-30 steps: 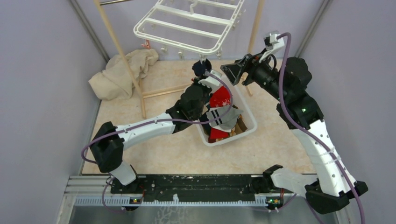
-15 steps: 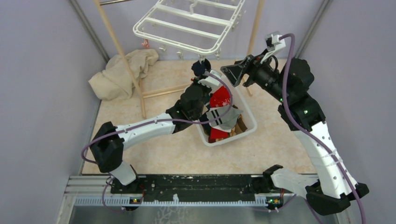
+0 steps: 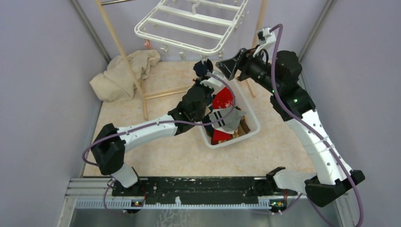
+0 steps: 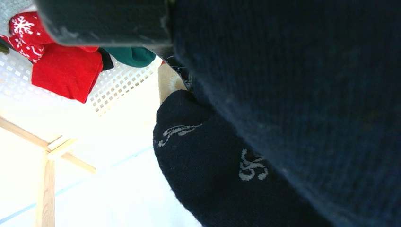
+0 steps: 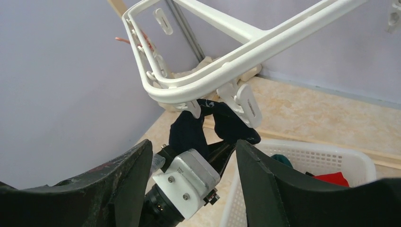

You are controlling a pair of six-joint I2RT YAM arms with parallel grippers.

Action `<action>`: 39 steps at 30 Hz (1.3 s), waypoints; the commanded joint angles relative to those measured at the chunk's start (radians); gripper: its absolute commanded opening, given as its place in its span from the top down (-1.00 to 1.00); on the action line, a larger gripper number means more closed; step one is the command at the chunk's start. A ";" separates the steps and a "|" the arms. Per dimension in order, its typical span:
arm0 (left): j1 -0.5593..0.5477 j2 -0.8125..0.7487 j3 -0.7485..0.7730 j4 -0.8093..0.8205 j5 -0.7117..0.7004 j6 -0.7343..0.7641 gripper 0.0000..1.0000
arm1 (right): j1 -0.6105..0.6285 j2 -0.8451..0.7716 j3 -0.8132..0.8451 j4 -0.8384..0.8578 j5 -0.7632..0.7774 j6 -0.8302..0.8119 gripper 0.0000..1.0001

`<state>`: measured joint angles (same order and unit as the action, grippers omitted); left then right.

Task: Remove the socks clipped to the hanger
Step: Remove the sock from the hanger.

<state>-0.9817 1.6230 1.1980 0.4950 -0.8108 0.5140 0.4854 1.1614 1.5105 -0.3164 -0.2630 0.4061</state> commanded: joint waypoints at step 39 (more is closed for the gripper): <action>-0.009 -0.008 -0.010 0.035 -0.016 0.046 0.87 | 0.291 0.188 0.076 0.227 0.458 -0.264 -0.29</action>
<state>-0.9821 1.6234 1.1915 0.5163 -0.8291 0.5610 0.7559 1.3235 1.5414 -0.1356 0.1593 0.1497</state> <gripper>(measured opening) 0.072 0.647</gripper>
